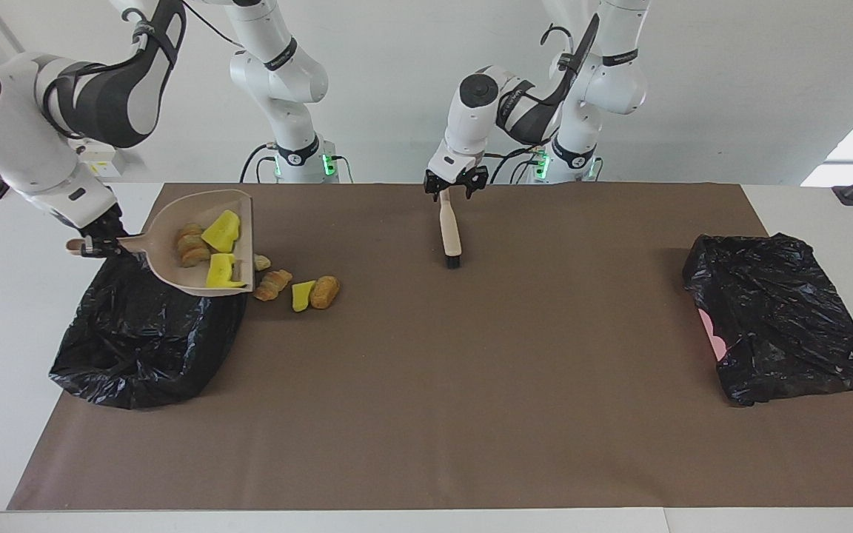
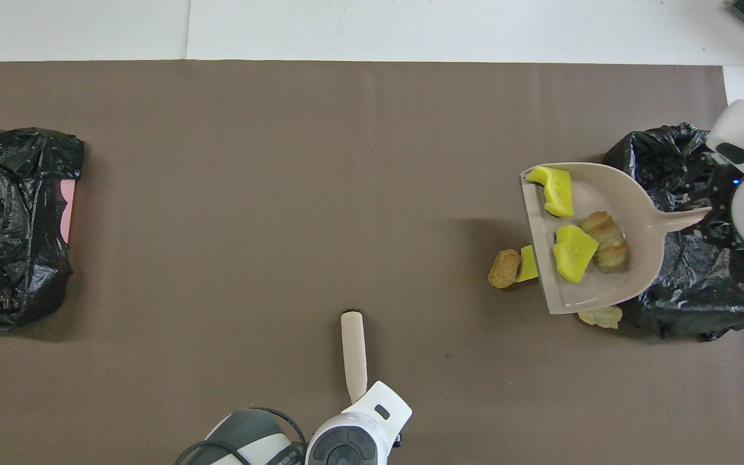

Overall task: Sweep and dump trash in bin
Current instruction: 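Carry the loaded dustpan with the right gripper to the black bag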

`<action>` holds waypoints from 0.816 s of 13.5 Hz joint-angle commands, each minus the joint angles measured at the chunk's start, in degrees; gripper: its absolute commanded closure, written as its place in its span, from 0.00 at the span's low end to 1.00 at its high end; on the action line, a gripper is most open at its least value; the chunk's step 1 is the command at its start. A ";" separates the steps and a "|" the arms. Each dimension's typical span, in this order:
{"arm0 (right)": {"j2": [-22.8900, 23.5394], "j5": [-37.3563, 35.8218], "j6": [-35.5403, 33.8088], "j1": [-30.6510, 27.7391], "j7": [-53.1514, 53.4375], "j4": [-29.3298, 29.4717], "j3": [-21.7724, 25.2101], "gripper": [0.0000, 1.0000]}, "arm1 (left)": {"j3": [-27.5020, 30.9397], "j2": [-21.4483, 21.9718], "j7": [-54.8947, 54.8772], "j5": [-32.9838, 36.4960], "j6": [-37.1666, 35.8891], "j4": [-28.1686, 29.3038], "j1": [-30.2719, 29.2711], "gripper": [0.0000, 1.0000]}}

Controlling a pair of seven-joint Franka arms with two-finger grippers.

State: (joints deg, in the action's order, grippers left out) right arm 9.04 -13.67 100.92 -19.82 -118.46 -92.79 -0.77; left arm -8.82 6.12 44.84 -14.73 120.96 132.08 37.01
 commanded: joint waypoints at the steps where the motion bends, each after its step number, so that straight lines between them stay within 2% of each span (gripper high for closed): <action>1: 0.80 -4.78 3.13 -1.88 -1.51 1.38 -0.81 1.00 | -0.32 2.66 -4.75 1.28 -3.89 -1.30 -7.54 0.00; 3: 0.27 -8.28 6.90 -2.06 -0.81 1.38 -0.72 1.00 | -0.41 5.47 -7.56 6.71 -3.98 -1.30 -13.43 0.00; 5: 0.10 -11.98 11.74 -2.41 2.95 1.12 -0.72 1.00 | -0.32 5.83 -11.69 9.19 -4.07 -1.39 -17.92 0.00; 9: -0.51 -22.78 14.57 -0.84 12.27 -1.07 -1.68 1.00 | -0.32 5.83 -21.52 12.27 -4.68 -1.82 -26.79 0.00; 11: -1.74 -26.48 14.66 1.53 14.92 -3.18 -1.69 1.00 | -0.32 5.74 -28.03 12.27 -7.92 -4.19 -31.37 0.00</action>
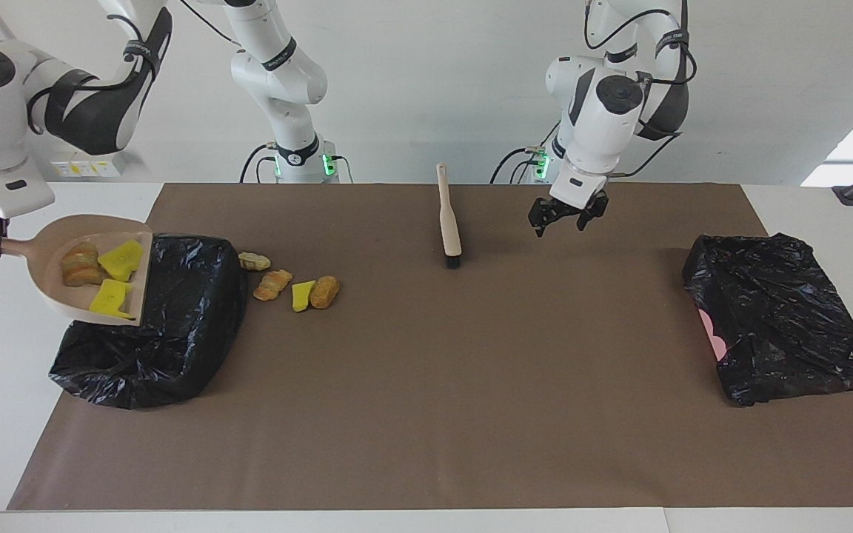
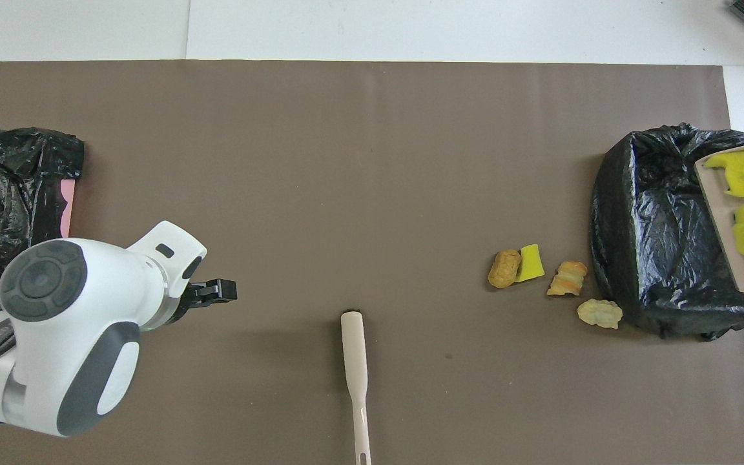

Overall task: Sweep and dump trash in bin
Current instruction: 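Tip the dustpan over the black bag with the right gripper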

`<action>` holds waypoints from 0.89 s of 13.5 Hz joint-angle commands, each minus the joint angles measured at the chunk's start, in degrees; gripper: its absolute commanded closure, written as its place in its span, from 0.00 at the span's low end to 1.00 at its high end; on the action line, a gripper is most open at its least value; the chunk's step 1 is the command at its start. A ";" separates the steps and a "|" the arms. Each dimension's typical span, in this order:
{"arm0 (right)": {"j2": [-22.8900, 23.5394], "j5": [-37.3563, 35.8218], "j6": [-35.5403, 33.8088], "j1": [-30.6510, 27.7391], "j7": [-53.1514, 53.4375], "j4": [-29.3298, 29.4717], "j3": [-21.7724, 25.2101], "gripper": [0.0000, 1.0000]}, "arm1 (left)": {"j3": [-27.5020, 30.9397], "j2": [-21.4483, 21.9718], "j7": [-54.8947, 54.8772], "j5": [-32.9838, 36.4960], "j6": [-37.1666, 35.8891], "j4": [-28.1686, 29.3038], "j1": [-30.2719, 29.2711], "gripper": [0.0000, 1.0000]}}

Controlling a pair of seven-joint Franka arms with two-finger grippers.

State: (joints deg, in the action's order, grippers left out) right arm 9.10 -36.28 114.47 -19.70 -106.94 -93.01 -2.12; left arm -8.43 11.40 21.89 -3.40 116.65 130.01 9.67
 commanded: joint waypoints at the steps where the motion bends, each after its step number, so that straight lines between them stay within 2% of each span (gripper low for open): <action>1: -3.02 -5.80 2.76 1.51 3.84 -5.14 -0.43 1.00 | -0.79 0.20 -8.24 1.02 -4.58 -3.87 -6.22 0.00; 4: -7.59 -10.71 9.18 2.21 8.39 -13.58 -0.34 1.00 | -0.80 -1.55 -14.58 1.20 -10.28 -10.89 -10.99 0.00; 7: -9.10 -11.44 9.02 2.91 8.59 -15.09 -0.43 1.00 | -0.80 -2.70 -15.48 5.41 -15.12 -17.48 -11.17 0.00; 10: -11.99 -14.68 9.37 4.84 8.59 -17.28 -0.43 1.00 | -0.80 -3.41 -15.48 5.68 -22.85 -26.19 -11.08 0.00; 12: -16.29 -14.87 9.19 5.73 8.24 -22.36 -0.43 1.00 | -0.88 -2.62 -15.48 7.87 -22.96 -27.43 -10.64 0.00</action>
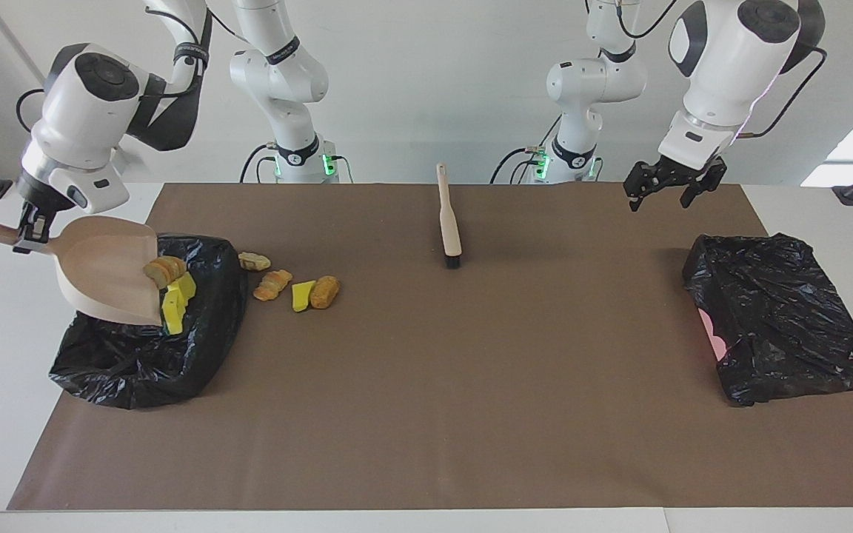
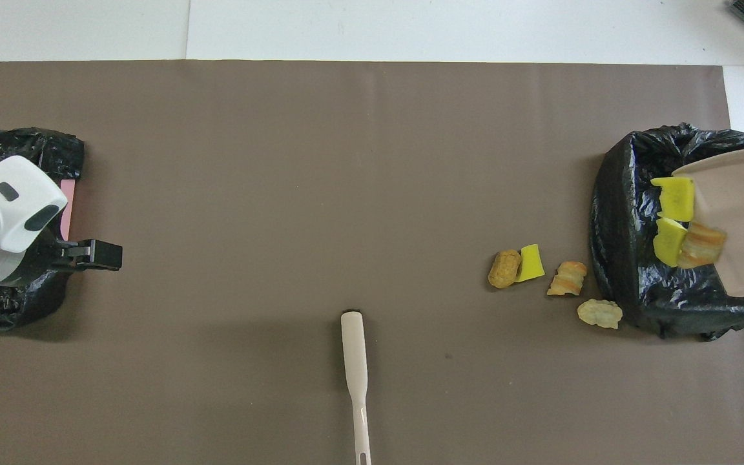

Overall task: Sweep and dump trash in bin
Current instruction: 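Tip the dustpan over the black bag with the right gripper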

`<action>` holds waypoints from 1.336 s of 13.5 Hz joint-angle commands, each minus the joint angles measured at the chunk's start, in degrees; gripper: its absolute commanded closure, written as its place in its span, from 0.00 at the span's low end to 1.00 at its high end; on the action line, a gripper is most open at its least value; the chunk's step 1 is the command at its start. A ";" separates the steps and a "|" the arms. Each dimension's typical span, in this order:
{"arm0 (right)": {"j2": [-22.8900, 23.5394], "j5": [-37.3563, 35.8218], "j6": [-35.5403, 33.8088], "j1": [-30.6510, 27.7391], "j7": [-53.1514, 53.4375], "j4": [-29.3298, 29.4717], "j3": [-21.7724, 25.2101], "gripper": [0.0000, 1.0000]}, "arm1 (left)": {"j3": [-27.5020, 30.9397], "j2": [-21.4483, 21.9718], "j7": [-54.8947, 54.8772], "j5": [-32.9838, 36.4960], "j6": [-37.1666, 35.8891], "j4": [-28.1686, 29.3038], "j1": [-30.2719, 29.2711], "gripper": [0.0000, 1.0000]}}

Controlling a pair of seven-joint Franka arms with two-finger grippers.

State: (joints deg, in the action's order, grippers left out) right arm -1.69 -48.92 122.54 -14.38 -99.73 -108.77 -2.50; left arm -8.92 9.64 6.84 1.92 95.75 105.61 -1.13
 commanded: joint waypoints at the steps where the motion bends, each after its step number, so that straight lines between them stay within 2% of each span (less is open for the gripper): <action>1: -6.91 -2.24 1.38 -0.21 1.11 -8.90 0.04 1.00 | -0.74 -0.85 -0.43 3.78 -2.24 -4.17 0.51 0.00; 5: -7.19 -2.24 2.62 0.05 -0.46 -8.84 0.48 1.00 | -1.45 -0.85 -0.43 5.98 -2.77 -6.02 1.04 0.00; 9: -4.30 -1.10 1.92 0.40 -2.23 -2.61 0.21 1.00 | -1.02 -0.85 -1.12 6.08 -3.20 -7.79 0.34 0.00; 10: -4.03 1.08 1.39 0.49 -2.23 -1.55 0.13 1.00 | 0.21 -0.85 -2.78 5.56 -4.51 -7.70 -0.36 0.00; 11: -4.11 5.45 0.95 0.49 -2.40 -0.67 0.04 1.00 | 1.18 -0.85 -5.15 2.94 -6.18 -7.96 -1.93 0.00; 13: -4.02 9.27 -1.32 0.49 -2.40 0.66 -0.14 1.00 | 1.36 -1.20 -5.44 -3.48 -6.98 -8.57 -2.30 0.00; 16: -3.76 17.60 -5.28 0.58 -0.56 2.94 -1.72 1.00 | 1.36 -1.47 -6.05 -3.42 -6.37 -9.10 -1.77 0.00; 18: -2.88 24.27 -8.35 0.49 5.21 4.26 -1.72 1.00 | 1.45 -1.21 -6.57 -3.32 -6.72 -8.67 -2.39 0.00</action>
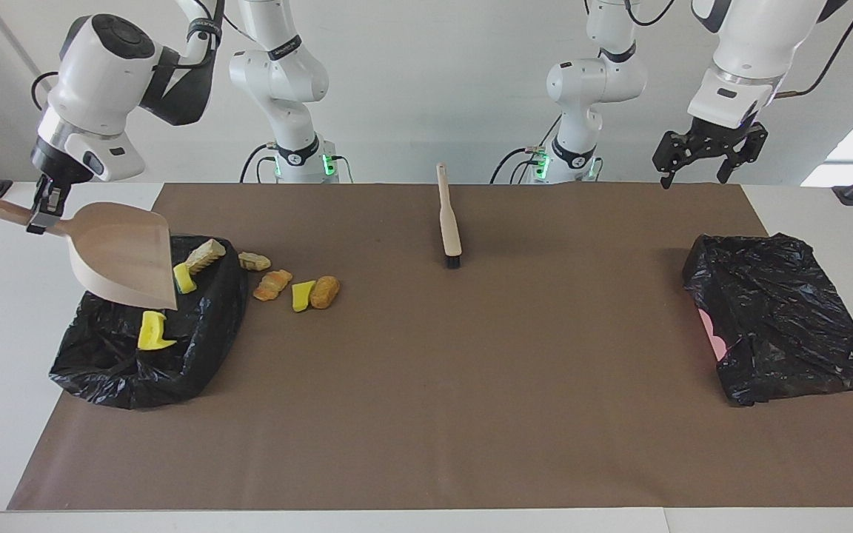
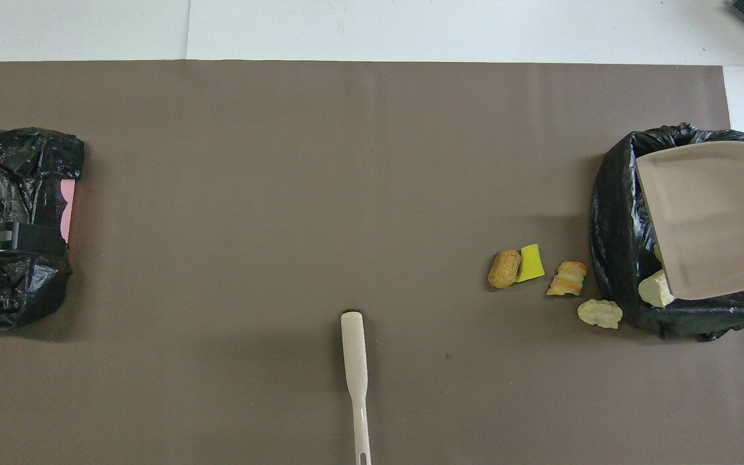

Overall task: Sweep and dump trash in bin
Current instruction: 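Tip the dustpan over the black bag with the right gripper, then bring the emptied dustpan back toward the table center with the right gripper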

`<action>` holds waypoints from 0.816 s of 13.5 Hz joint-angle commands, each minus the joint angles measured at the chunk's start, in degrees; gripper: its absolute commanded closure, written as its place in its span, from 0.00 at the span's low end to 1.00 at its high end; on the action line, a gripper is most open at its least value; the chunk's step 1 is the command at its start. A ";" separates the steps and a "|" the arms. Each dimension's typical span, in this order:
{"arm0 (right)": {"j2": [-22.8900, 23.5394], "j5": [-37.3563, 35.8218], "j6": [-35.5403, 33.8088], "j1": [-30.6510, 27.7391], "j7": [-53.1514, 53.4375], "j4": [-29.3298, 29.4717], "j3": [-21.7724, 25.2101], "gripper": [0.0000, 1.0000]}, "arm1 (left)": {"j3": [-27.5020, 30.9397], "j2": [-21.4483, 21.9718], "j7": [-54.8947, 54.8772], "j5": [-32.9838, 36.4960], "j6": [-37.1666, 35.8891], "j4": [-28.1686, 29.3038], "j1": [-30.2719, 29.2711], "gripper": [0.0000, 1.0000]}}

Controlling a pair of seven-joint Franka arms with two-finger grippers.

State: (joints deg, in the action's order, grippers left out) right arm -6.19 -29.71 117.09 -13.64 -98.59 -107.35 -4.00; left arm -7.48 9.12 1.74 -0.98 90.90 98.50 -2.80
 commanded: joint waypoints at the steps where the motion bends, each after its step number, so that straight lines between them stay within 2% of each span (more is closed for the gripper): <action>1: 1.80 7.45 -4.40 -0.25 7.68 3.02 -0.22 1.00 | 0.10 -0.68 -1.39 -0.42 -2.39 -1.55 -0.80 0.00; 7: 1.19 17.30 -13.81 -0.16 33.86 2.06 -1.10 1.00 | 0.01 -0.42 -1.22 -0.25 -3.27 -1.20 -2.82 0.00; 11: 1.45 20.65 -17.24 2.91 53.54 1.79 -2.06 1.00 | -0.51 -0.42 -1.39 -0.25 -3.55 -1.29 -0.11 0.00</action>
State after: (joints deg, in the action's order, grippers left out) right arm -4.79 -10.87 101.32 -11.78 -53.03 -105.87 -5.34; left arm -7.83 9.04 0.92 -1.03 88.25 98.49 -4.65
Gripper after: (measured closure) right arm 0.692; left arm 0.000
